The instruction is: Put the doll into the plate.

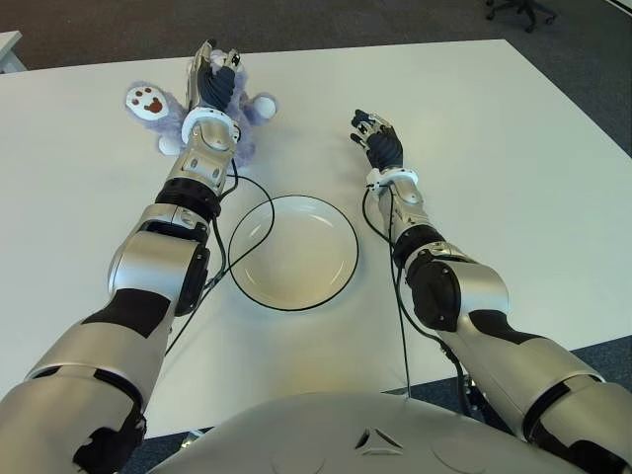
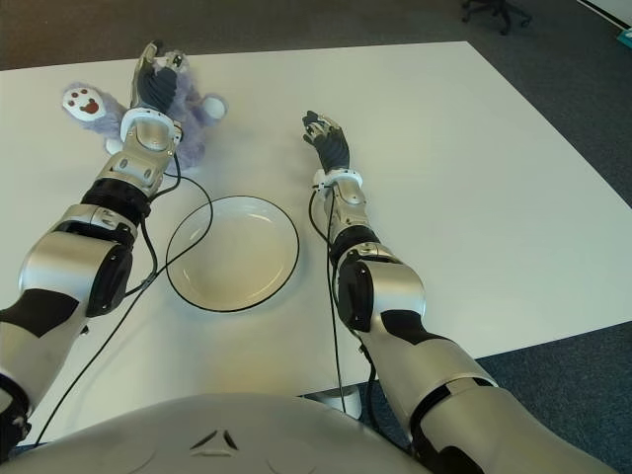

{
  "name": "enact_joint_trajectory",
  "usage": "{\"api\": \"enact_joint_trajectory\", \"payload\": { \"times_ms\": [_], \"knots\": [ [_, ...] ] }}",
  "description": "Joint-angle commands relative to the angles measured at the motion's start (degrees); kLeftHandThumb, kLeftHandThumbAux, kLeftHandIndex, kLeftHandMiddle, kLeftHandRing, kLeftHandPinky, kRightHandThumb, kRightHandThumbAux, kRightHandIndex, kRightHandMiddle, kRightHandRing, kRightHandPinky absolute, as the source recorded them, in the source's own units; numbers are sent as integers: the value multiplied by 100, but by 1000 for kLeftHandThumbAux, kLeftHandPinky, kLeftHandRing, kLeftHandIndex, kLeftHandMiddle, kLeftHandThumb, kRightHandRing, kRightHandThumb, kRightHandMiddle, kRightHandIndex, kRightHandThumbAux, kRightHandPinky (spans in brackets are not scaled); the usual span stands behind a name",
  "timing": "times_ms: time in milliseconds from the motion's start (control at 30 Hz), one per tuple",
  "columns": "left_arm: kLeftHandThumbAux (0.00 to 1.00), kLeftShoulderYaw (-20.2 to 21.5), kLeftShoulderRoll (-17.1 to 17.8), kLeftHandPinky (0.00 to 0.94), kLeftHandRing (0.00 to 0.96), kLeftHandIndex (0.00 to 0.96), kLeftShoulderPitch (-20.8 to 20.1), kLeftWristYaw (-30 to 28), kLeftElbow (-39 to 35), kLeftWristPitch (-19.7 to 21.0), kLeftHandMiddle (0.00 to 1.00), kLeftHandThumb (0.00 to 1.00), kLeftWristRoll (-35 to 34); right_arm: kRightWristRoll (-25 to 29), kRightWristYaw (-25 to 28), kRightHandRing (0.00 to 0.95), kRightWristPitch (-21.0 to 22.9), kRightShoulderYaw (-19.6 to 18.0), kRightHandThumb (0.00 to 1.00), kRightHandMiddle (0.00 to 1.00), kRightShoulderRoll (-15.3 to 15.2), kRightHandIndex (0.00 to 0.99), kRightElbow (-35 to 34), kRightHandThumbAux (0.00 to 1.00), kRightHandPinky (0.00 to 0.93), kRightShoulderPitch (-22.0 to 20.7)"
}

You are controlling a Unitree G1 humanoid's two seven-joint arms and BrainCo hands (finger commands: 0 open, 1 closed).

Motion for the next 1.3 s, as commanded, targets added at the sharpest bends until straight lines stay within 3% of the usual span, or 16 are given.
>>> {"api": "enact_joint_trajectory", "payload": {
  "times_ms": [33,267,400,633,667,767,900,1033,1067,1233,1267,1300],
  "knots": [
    [180,45,-9,0,0,37,145,-119,17,48,58,470,-48,3,-33,129,285,-12,704,155,63,400,219,731,157,268],
    [180,133,-31,0,0,23,183,-234,-97,130,52,461,-168,-15,-73,130,268,11,705,156,89,400,219,730,168,250],
    [174,90,-11,175,127,29,170,-224,-104,222,122,428,-117,-6,-37,123,245,9,705,154,90,400,217,731,150,265],
    [176,1,28,317,244,47,225,-220,-201,242,218,414,-26,-2,-15,124,257,9,704,153,80,400,218,731,157,280],
    [179,-11,35,380,303,60,229,-230,-211,247,263,410,-17,-3,-19,125,259,9,703,153,79,400,218,731,160,280],
    [182,-33,47,445,362,69,240,-258,-243,275,307,408,4,-11,-31,125,260,16,703,153,76,400,217,731,160,284],
    [187,-73,68,433,395,70,237,-320,-268,334,341,403,45,-63,-52,123,277,63,701,153,58,401,224,731,161,287],
    [191,-91,81,512,439,70,239,-353,-290,374,376,403,80,-102,-60,124,276,96,701,152,50,400,227,731,165,294],
    [199,-95,85,651,561,91,235,-362,-286,383,466,406,84,-110,-60,121,275,103,701,147,47,401,228,731,161,296],
    [209,-129,102,810,718,101,258,-399,-338,443,589,410,116,-148,-96,120,219,128,701,148,49,401,221,731,164,315],
    [221,-139,107,871,785,105,261,-402,-347,459,679,411,127,-156,-107,123,206,131,703,151,50,401,219,732,167,319],
    [223,-151,115,888,803,106,253,-399,-336,477,702,410,145,-167,-121,124,188,139,703,152,51,401,218,732,167,323]
  ]
}}
